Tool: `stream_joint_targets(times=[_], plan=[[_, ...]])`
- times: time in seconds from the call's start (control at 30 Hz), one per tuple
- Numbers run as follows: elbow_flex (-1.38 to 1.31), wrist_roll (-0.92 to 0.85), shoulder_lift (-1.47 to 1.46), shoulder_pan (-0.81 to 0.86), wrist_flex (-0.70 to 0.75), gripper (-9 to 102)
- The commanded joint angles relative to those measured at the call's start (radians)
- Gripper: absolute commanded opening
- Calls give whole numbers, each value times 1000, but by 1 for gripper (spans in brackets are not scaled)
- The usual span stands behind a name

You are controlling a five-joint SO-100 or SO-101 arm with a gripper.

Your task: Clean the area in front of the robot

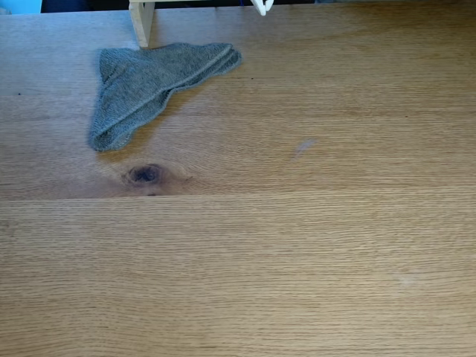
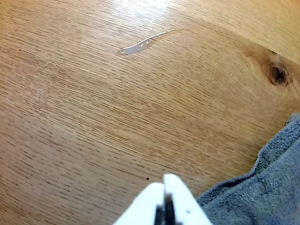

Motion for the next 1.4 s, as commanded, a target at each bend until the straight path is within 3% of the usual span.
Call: stream_joint_targets(times=[0.0,0.43,0.53,0.63,0.8,1.0,1.17,1.37], plan=[[112,57,-5,232,0,0],[112,46,-18,238,-8,0],[100,-12,-149,212,-146,0],[83,-97,-215,218,-288,12],[-77,-124,-385,138,-410,11],[-439,29,-755,89,-371,20],[-704,86,-969,189,-356,38],[-861,91,-1118,431,-419,37]])
